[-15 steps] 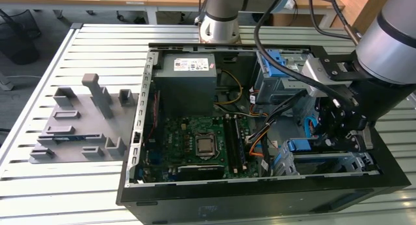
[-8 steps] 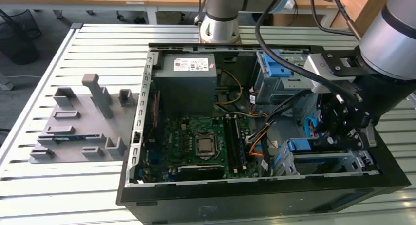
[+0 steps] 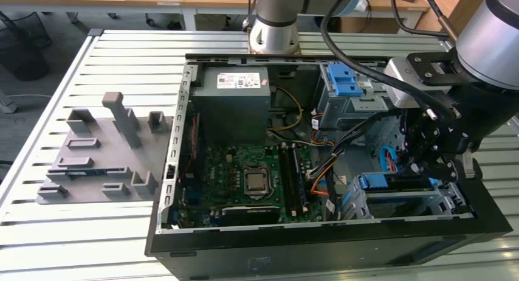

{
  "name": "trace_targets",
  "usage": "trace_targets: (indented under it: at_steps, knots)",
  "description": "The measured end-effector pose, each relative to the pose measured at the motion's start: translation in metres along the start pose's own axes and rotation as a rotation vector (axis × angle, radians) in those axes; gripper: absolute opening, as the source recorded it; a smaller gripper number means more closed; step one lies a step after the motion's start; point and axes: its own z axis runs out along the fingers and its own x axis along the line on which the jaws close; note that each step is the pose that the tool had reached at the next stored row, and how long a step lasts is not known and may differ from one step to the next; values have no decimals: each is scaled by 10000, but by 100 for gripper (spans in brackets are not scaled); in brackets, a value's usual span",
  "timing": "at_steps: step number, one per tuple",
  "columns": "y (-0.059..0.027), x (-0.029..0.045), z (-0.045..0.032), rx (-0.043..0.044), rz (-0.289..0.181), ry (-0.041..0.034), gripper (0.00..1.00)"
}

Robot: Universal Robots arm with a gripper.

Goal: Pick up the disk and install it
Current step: 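Insert the second disk wire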

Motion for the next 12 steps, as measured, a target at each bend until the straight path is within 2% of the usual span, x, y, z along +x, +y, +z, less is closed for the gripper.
trace_targets:
  at_steps: [1,3,12]
  knots:
    - [0,0,0,-1,0,-1,23]
    - [0,0,0,-1,0,0,11]
    - [0,0,-2,-6,1,3,11]
